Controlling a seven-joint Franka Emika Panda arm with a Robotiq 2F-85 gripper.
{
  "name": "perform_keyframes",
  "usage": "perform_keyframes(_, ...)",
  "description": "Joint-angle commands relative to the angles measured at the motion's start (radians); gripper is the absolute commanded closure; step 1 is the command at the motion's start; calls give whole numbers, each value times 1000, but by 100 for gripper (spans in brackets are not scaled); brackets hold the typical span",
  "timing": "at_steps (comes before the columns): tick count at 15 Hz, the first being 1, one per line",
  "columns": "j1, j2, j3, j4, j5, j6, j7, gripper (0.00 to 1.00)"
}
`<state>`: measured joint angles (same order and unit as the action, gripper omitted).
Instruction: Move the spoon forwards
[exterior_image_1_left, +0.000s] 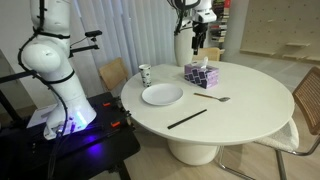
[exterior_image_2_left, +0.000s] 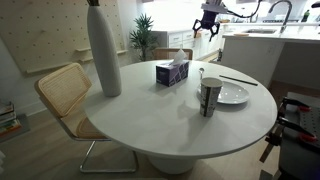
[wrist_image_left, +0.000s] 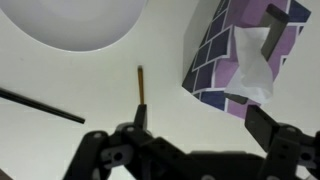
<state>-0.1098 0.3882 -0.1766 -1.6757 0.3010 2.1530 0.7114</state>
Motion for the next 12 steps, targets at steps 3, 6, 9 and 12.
perform_keyframes(3,-5,-47,-33,-153,-29,74,36,0)
perform_keyframes(6,-13,-38,-47,-181,-37,121,17,0)
perform_keyframes(9,-17,-10,-45,-181,-41,178,3,0)
perform_keyframes(12,-16,23,-37,-174,-38,215,-5,0)
